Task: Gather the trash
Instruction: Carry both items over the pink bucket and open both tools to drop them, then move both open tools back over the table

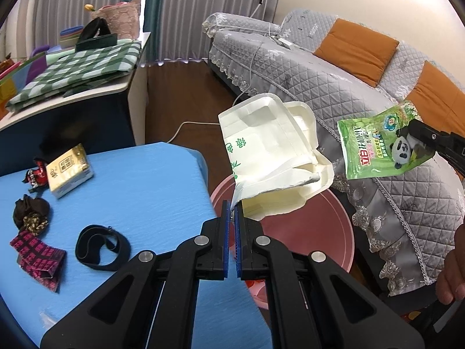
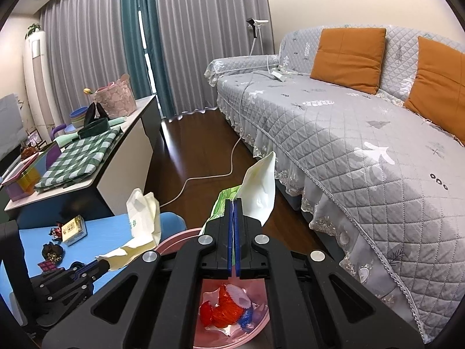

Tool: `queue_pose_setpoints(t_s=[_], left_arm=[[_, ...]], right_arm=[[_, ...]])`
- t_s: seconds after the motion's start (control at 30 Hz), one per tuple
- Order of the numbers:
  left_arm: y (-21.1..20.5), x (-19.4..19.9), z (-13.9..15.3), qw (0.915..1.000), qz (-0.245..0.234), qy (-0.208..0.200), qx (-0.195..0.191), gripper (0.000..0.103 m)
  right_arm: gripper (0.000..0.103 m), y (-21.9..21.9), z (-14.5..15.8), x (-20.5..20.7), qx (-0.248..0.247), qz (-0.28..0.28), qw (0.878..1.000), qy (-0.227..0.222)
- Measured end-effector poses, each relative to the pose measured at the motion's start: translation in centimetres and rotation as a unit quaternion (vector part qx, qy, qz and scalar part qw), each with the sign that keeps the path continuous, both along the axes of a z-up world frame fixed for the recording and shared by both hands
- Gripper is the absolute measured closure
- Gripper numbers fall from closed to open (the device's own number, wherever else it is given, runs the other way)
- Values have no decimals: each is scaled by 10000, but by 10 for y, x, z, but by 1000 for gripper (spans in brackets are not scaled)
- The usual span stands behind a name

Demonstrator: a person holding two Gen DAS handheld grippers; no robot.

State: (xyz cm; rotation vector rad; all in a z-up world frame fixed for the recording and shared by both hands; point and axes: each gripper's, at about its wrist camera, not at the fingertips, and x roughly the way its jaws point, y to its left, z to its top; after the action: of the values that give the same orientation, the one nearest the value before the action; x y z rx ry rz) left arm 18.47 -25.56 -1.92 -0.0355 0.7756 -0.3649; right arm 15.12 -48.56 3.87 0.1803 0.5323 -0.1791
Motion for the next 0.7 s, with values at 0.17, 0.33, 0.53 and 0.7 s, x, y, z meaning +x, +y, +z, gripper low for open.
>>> queue_pose_setpoints(t_s=[0.17, 0.33, 0.53, 0.7], left_arm=[[-3, 3, -3, 9999, -98, 129, -18, 95], [1, -3, -1, 9998, -125, 145, 24, 69], [22, -13, 9, 10000, -7, 41, 45, 69], [52, -23, 21, 9998, 172, -77, 114, 69]], right_arm=[[79, 0, -4, 3, 29, 13, 9999, 132], [52, 4, -2, 2, -57, -32, 9999, 102], [52, 12, 5, -4, -17, 102, 9999, -89], [52, 29, 13, -10, -65, 365, 9988, -313]])
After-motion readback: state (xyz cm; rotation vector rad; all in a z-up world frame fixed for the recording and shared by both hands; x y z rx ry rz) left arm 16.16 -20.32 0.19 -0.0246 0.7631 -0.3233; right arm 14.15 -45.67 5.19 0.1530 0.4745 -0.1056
